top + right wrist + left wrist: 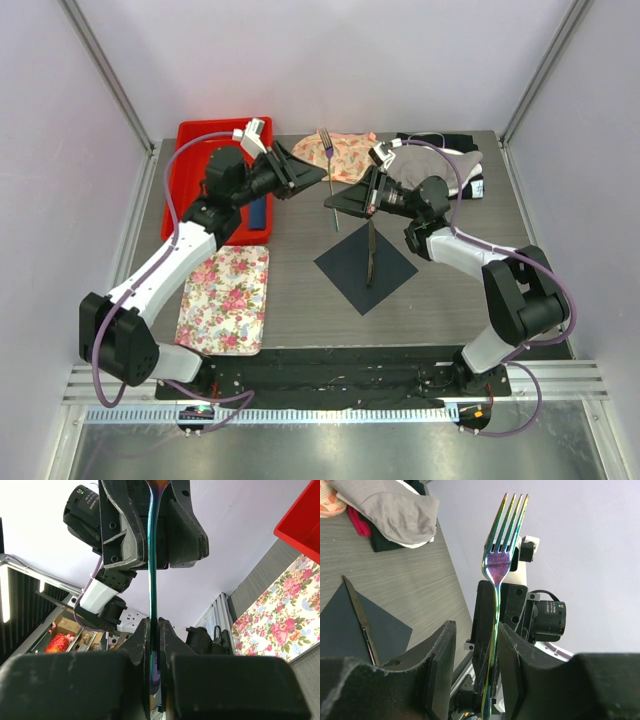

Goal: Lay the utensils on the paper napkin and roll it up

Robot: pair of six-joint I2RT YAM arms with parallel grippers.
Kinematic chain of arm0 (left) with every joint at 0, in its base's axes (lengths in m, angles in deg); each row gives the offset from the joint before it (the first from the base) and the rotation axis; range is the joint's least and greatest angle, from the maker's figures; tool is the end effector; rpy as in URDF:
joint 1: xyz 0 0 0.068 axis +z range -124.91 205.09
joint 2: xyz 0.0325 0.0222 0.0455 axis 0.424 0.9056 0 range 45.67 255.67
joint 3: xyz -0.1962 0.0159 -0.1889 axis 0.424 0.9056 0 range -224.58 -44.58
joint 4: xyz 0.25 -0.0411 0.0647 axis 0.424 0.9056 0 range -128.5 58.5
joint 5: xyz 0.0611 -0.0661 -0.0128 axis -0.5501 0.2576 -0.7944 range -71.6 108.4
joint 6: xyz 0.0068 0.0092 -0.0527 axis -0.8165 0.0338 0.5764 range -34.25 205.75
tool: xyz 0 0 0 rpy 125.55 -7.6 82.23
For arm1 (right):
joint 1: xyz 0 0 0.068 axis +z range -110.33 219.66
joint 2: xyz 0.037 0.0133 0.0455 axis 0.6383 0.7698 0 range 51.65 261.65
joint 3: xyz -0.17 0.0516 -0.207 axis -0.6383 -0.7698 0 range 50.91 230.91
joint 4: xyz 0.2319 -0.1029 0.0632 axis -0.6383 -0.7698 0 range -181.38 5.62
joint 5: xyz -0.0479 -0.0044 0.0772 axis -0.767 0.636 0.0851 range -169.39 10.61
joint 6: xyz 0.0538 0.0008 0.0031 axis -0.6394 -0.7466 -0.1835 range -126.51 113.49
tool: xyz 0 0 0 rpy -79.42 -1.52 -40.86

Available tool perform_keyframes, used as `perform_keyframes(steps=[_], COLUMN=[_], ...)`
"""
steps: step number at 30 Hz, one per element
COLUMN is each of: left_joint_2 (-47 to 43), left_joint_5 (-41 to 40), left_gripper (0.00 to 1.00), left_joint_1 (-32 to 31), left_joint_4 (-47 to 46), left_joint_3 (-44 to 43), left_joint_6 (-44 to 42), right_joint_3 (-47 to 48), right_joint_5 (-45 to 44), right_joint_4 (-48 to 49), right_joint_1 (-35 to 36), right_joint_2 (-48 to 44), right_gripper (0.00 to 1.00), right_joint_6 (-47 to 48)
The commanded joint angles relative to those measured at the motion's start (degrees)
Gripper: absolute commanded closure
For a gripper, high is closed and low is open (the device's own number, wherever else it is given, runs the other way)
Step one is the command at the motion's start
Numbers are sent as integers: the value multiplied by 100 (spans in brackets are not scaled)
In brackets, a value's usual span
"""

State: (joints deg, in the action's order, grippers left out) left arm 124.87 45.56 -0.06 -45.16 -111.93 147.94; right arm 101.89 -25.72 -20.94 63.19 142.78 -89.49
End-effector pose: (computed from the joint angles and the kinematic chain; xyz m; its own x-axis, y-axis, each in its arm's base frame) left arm 0.2898 -0.1541 0.3717 -0.7366 -0.5235 -0.4281 0.2960 0.3196 -0.9001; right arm 0.2990 0.1613 0.3030 -0.8638 0.2653 -0.4284 -0.4716 -0.1263 0.8727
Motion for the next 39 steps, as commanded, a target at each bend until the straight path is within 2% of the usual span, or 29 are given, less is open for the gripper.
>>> perform_keyframes(steps=[1, 9, 12, 16, 19, 25, 27, 28, 30, 33, 34, 35, 36, 37, 38, 39], left_joint_2=[-150, -106, -89, -71, -27, 61, 78, 78, 96, 122, 174, 210, 254, 315, 446, 534], left_joint_5=[132, 132, 114, 71, 70, 53, 18, 18, -17, -105, -131, -167, -202, -228, -368, -447], left_gripper=[58, 62, 67, 82, 88, 85, 90, 99, 100, 100, 100, 100, 100, 100, 100, 100], left_joint_1=[-104, -201, -245, -280, -306, -368, -377, -377, -377, -377, -386, -394, -438, -465, -508, -596], left_joint_4=[-284, -257, -126, 15, 50, 226, 261, 305, 419, 648, 1013, 1217, 1385, 1560, 1910, 2079], left_joint_3=[-23, -94, -129, -155, -225, -340, -349, -349, -375, -428, -445, -506, -620, -673, -752, -901], left_joint_6=[30, -6, -67, -146, -190, -269, -278, -304, -392, -480, -593, -716, -822, -936, -1189, -1279], right_joint_3=[-18, -27, -36, -36, -36, -36, -36, -44, -27, 52, 78, 113, 262, 368, 517, 936], right_joint_5=[-93, -102, -111, -111, -94, -94, -94, -94, -94, -41, 3, 29, 47, 64, 21, -145], right_joint_4=[415, 336, 301, 231, 142, 125, 107, 107, 55, -498, -682, -1284, -1743, -2322, -3850, -4831], right_joint_1=[55, 73, 82, 90, 99, 90, 90, 90, 90, -6, -50, -120, -199, -374, -462, -533], right_joint_2=[-122, -113, -104, -113, -122, -122, -122, -122, -140, -236, -289, -350, -455, -508, -570, -683], right_gripper=[99, 99, 99, 99, 99, 99, 99, 99, 99, 68, 40, 30, 13, 3, 0, 1], right_joint_6=[-8, 27, 54, 124, 194, 203, 203, 203, 273, 554, 842, 1036, 1317, 1667, 2793, 3492])
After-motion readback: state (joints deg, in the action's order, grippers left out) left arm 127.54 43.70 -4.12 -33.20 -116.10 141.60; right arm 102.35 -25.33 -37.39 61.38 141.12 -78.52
